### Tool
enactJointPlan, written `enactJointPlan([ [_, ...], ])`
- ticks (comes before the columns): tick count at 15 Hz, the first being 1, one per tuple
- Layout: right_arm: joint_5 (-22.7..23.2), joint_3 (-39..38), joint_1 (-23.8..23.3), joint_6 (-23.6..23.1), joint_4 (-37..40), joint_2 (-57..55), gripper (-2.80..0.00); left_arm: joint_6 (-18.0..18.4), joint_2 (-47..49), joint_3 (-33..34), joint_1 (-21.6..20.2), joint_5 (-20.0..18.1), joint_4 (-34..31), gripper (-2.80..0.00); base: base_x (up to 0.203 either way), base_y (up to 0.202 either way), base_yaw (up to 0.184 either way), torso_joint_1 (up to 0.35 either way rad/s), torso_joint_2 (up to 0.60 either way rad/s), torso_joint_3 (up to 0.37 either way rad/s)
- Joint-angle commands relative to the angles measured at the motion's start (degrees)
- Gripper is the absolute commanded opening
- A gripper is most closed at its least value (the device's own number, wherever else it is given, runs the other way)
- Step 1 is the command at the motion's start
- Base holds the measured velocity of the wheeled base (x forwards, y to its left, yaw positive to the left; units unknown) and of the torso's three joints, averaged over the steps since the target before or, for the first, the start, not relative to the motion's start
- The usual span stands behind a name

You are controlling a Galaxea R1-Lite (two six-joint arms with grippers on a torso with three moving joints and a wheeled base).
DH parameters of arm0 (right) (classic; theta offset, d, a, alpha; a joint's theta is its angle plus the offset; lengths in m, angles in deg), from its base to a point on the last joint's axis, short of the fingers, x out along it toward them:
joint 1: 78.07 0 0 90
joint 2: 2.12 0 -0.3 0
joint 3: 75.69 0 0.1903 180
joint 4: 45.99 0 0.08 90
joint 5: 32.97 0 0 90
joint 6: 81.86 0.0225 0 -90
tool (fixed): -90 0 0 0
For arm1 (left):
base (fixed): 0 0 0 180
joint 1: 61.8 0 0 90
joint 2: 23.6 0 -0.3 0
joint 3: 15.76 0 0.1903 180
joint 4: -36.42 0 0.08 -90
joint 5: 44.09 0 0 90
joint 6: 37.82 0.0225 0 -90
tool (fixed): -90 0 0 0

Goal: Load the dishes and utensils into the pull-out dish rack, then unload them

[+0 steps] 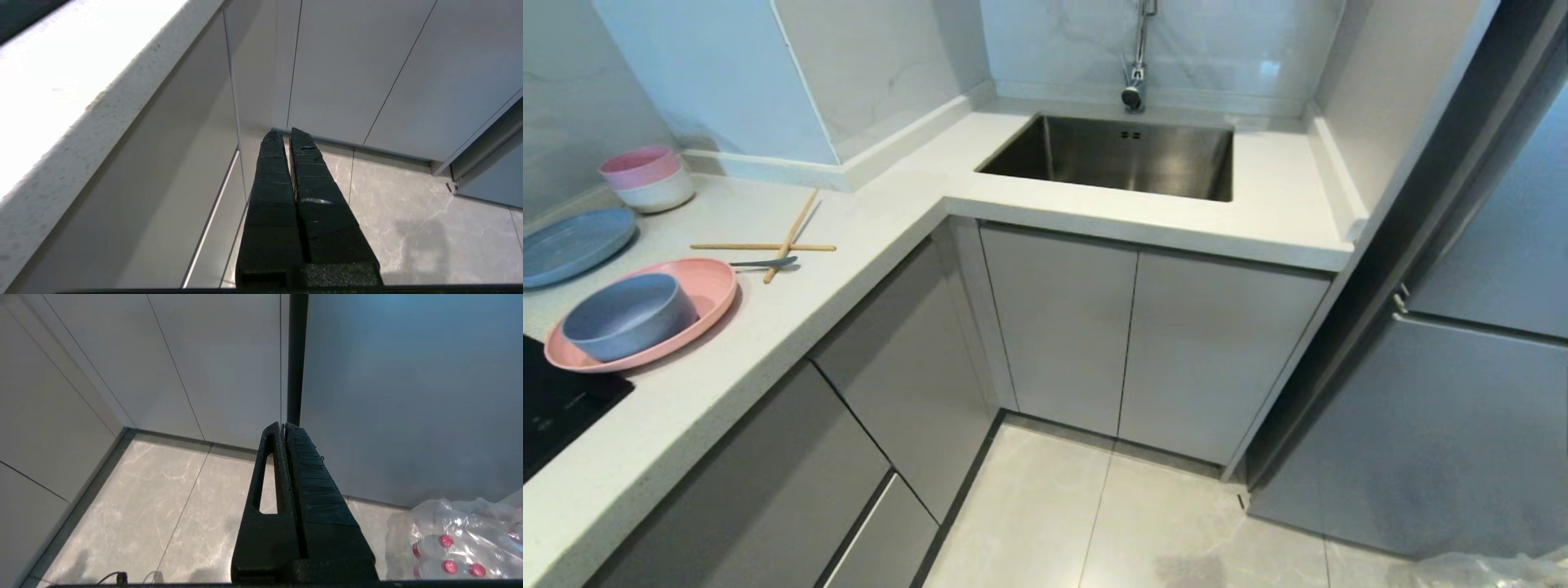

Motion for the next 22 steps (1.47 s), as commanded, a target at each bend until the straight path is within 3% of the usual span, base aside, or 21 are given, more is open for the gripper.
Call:
enactJointPlan([
  [1, 0.00, 0.00, 0.00, 0.04, -0.04, 0.00, -2.80, 0.00, 0.07, 0.00, -0.01, 0.00, 0.13, -2.80, 0.000, 0.000, 0.000, 0.002, 0.01, 0.207],
  [22, 0.00, 0.00, 0.02, 0.04, -0.04, -0.08, -2.80, -0.27, 0.07, 0.00, -0.01, 0.00, -0.05, -2.80, 0.000, 0.000, 0.000, 0.002, 0.00, 0.188],
])
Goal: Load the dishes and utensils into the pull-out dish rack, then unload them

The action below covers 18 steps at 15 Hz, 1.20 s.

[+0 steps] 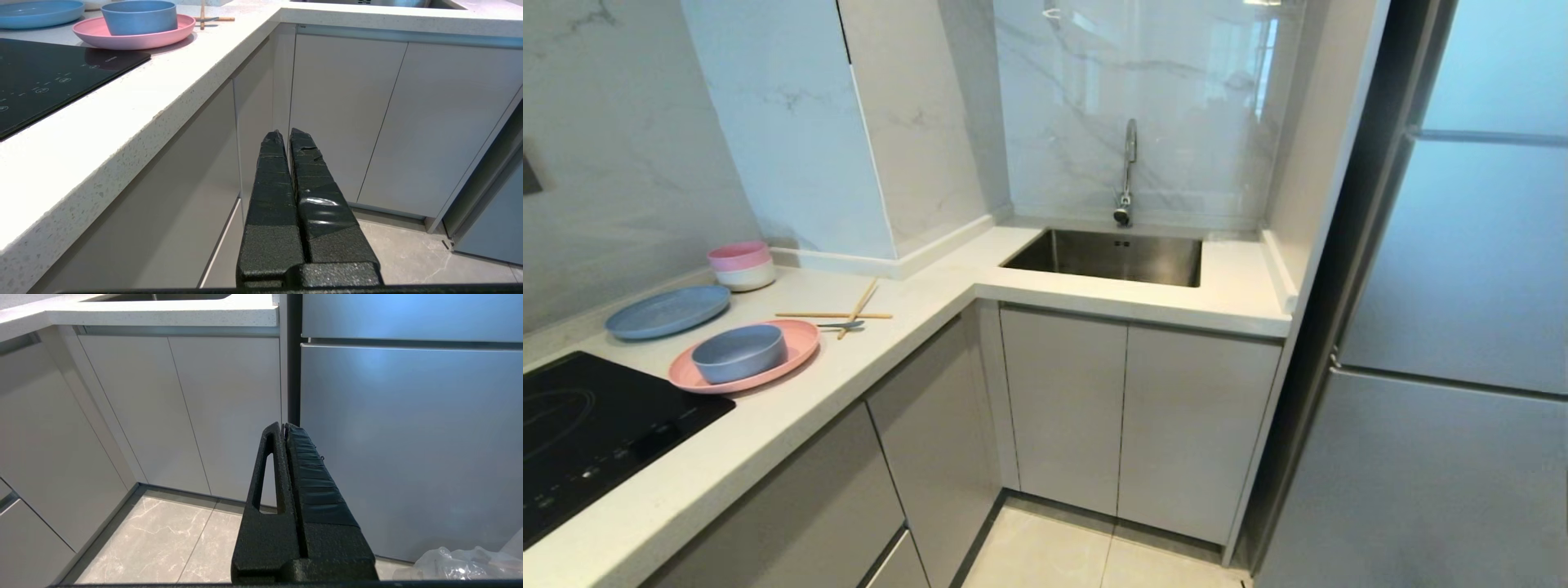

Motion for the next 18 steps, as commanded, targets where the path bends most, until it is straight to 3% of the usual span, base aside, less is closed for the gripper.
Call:
enactJointPlan([
  [1, 0.00, 0.00, 0.02, 0.03, 0.00, -0.08, -2.80, 0.02, -0.01, 0.00, 0.01, -0.02, 0.00, -2.80, 0.000, 0.000, 0.000, 0.006, 0.00, 0.033],
  [18, 0.00, 0.00, 0.02, 0.00, 0.03, -0.09, -2.80, 0.02, -0.01, 0.00, 0.01, -0.02, 0.00, -2.80, 0.000, 0.000, 0.000, 0.000, 0.00, 0.000],
])
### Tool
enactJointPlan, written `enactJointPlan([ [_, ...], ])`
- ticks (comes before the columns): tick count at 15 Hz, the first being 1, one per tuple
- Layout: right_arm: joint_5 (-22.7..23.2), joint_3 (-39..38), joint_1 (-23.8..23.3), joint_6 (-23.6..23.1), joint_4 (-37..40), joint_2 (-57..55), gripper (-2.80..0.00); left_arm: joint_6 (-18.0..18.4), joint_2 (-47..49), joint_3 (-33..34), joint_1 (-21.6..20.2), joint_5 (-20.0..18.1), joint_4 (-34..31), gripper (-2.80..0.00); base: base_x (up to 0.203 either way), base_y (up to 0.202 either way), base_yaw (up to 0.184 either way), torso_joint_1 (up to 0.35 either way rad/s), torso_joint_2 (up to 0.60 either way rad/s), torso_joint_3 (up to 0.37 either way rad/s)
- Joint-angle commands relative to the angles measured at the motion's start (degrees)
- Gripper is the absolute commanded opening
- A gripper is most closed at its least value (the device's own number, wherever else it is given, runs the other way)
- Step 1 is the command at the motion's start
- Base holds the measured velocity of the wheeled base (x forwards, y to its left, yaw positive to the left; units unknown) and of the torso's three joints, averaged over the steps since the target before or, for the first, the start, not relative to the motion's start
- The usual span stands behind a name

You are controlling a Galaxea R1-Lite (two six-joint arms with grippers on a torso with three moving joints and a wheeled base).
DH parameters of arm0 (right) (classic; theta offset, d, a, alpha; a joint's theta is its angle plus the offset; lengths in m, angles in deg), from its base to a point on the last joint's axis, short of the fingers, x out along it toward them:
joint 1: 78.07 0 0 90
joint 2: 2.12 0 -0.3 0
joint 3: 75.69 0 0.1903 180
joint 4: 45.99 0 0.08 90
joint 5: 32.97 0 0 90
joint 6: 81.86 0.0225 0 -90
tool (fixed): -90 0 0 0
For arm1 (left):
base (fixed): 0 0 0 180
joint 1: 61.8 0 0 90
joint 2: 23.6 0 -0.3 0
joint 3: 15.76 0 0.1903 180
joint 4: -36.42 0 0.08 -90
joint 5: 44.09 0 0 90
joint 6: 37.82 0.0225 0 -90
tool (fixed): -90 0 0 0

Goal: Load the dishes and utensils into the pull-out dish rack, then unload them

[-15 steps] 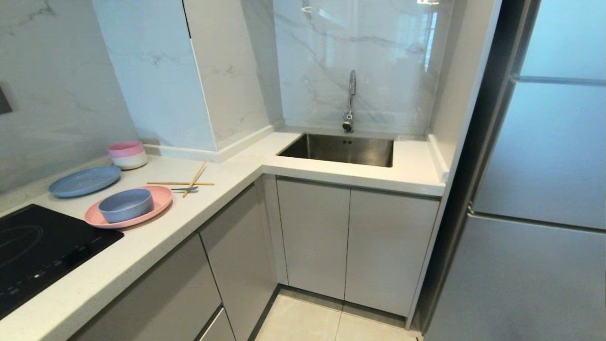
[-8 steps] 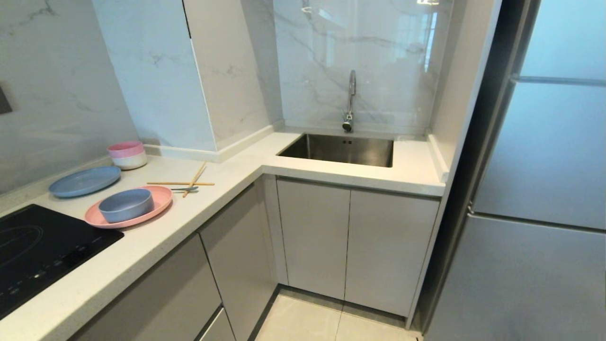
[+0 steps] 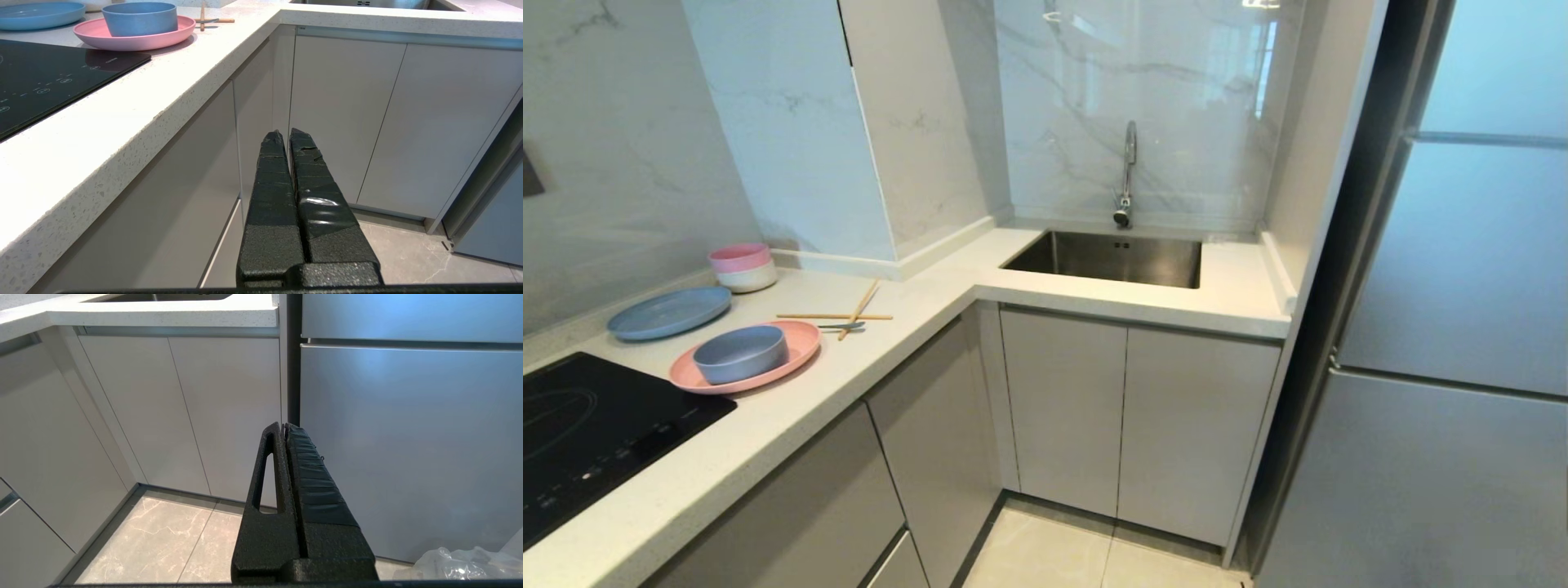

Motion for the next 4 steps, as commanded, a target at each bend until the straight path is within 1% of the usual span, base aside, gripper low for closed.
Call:
enactJointPlan([
  [1, 0.00, 0.00, -0.04, -0.04, 0.09, -0.09, -2.80, 0.01, -0.01, 0.00, -0.04, 0.00, 0.00, -2.80, 0.000, 0.000, 0.000, 0.000, 0.00, 0.000],
  [4, 0.00, 0.00, -0.04, -0.13, -0.09, 0.00, -2.80, 0.01, -0.01, 0.00, -0.01, 0.00, 0.00, -2.80, 0.000, 0.000, 0.000, 0.000, 0.00, 0.000],
])
